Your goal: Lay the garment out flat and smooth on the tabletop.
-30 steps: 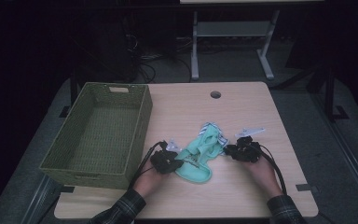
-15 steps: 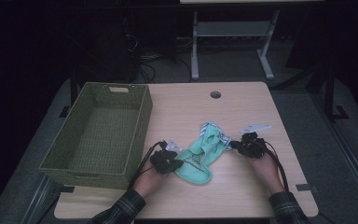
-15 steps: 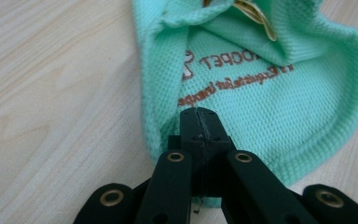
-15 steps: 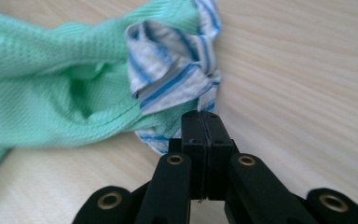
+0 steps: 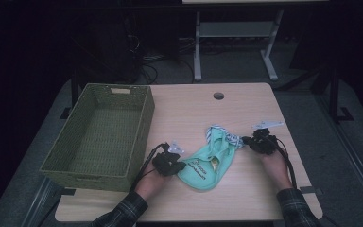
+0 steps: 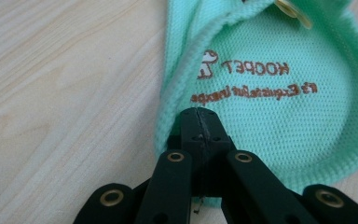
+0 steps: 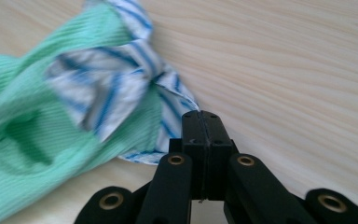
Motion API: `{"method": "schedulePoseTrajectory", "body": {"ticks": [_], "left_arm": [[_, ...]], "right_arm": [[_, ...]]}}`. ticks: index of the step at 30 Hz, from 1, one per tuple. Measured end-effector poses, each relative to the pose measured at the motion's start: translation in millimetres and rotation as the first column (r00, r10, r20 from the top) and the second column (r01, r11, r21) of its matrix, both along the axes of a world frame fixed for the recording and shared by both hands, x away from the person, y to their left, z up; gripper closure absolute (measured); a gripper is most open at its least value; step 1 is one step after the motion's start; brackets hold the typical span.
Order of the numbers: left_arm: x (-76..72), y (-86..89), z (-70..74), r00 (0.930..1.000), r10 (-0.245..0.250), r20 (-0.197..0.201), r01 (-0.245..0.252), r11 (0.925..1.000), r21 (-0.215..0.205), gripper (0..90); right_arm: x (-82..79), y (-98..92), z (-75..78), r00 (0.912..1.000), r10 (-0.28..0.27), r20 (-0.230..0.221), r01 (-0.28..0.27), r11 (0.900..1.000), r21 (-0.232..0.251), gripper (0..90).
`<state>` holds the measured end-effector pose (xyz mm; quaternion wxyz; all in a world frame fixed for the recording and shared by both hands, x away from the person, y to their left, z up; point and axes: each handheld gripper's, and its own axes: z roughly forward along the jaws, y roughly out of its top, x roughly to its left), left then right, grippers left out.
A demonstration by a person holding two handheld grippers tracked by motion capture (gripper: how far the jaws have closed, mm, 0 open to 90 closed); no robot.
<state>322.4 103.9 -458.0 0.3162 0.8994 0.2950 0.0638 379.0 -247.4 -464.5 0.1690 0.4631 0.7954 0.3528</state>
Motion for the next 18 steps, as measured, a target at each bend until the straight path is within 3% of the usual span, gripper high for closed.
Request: {"method": "schedulePoseTrajectory", "body": {"ticks": [3,6,8,13,18], "left_arm": [[0.0,0.0,0.0,1.0000,0.002,0.000,-0.002,1.0000,0.000,89.6],[0.3,-0.4,-0.1,1.0000,-0.004,-0.004,0.004,1.0000,-0.006,89.4],[-0.1,-0.8,1.1,0.9998,-0.010,-0.017,0.010,0.9998,-0.019,87.5],[-1.0,-1.5,8.6,0.9999,-0.013,0.002,0.013,0.9984,-0.055,85.0],[2.9,-0.4,16.6,0.9998,0.002,0.019,0.000,0.9964,-0.085,84.2]], "right_arm": [[-0.1,-2.8,-1.9,0.9998,-0.015,-0.011,0.015,1.000,0.005,89.0],[-7.2,-1.7,3.4,0.9999,0.006,0.009,-0.007,1.000,0.021,77.9],[-12.4,-1.9,7.9,0.9997,0.019,0.014,-0.019,0.999,0.035,75.6],[-25.2,-1.2,13.6,0.9984,0.053,0.019,-0.054,0.997,0.049,75.2],[-43.6,7.0,14.8,0.9935,0.114,0.000,-0.114,0.991,0.071,83.3]]}}
